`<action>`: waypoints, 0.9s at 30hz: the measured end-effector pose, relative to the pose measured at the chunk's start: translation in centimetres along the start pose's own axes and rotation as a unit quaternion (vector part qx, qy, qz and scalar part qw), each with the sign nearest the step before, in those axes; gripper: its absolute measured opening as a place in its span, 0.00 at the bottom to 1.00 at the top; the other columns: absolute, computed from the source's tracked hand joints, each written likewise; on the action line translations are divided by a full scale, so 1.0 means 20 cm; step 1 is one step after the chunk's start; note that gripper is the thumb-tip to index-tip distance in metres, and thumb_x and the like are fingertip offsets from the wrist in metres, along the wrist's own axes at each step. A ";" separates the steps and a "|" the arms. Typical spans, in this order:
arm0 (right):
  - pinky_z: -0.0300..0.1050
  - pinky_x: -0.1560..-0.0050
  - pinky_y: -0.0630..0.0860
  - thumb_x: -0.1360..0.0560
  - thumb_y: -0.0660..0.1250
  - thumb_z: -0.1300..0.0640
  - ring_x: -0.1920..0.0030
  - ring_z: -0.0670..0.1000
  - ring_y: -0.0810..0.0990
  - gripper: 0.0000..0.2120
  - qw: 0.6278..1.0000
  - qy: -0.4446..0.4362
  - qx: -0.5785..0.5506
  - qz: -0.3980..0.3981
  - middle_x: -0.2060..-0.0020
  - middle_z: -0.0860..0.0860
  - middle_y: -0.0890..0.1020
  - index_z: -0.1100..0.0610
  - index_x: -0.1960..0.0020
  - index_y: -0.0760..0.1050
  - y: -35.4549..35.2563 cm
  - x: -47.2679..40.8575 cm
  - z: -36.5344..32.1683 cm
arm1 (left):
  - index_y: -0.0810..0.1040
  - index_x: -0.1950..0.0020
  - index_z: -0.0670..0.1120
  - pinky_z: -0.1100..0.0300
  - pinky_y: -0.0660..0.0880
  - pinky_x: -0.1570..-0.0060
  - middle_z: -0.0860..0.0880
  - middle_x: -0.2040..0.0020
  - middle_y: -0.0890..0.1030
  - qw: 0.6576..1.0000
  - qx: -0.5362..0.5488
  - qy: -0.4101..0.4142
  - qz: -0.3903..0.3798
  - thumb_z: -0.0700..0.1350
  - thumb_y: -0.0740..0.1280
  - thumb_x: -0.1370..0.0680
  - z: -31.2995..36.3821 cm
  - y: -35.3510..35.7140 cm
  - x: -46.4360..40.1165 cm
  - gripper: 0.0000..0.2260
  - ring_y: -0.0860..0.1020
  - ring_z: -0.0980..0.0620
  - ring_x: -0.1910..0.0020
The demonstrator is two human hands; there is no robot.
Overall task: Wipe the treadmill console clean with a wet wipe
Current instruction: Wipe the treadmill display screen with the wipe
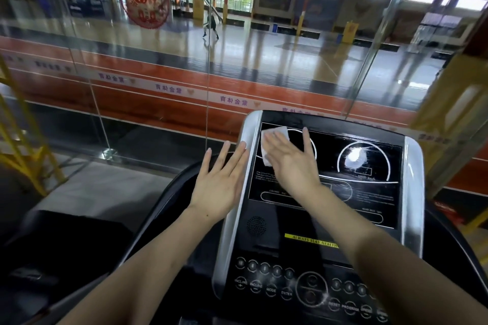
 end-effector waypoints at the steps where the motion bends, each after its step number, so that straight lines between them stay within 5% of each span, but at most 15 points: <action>1: 0.68 0.21 0.41 0.17 0.65 0.54 0.20 0.47 0.65 0.24 1.000 0.021 -0.003 -0.002 0.22 0.47 0.69 0.52 0.22 0.70 0.01 -0.03 0.00 | 0.46 0.15 0.49 0.36 0.49 0.20 0.52 0.14 0.44 1.000 0.002 0.000 0.002 0.52 0.46 0.13 0.00 0.00 0.00 0.27 0.46 0.43 0.16; 11: 0.69 0.21 0.52 0.19 0.70 0.46 0.23 0.45 0.69 0.25 0.999 -0.008 -0.037 0.002 0.27 0.44 0.77 0.51 0.24 0.74 0.00 0.33 -0.22 | 0.45 0.15 0.48 0.37 0.50 0.19 0.52 0.14 0.43 1.000 0.022 -0.003 0.003 0.53 0.45 0.13 0.00 0.02 0.01 0.27 0.47 0.43 0.16; 19: 0.65 0.19 0.42 0.21 0.68 0.41 0.23 0.44 0.69 0.26 0.999 0.032 -0.030 -0.023 0.28 0.43 0.77 0.51 0.26 0.76 -0.01 0.26 -0.25 | 0.42 0.15 0.48 0.38 0.50 0.19 0.51 0.14 0.40 1.000 0.024 -0.016 -0.007 0.53 0.44 0.14 0.01 0.03 0.01 0.28 0.46 0.42 0.16; 27: 0.68 0.22 0.50 0.25 0.75 0.44 0.27 0.46 0.75 0.27 1.000 0.021 -0.002 0.001 0.32 0.43 0.81 0.51 0.29 0.78 -0.09 0.39 -0.09 | 0.41 0.15 0.49 0.38 0.48 0.19 0.52 0.15 0.39 0.999 0.041 -0.017 -0.005 0.52 0.44 0.14 0.02 0.01 0.01 0.27 0.44 0.42 0.16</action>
Point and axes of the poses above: each hand's wrist, its own x-axis away from the middle knuckle, its own y-axis out of the palm, z = x × y, the point moved 10 cm from there along -x, towards the middle knuckle
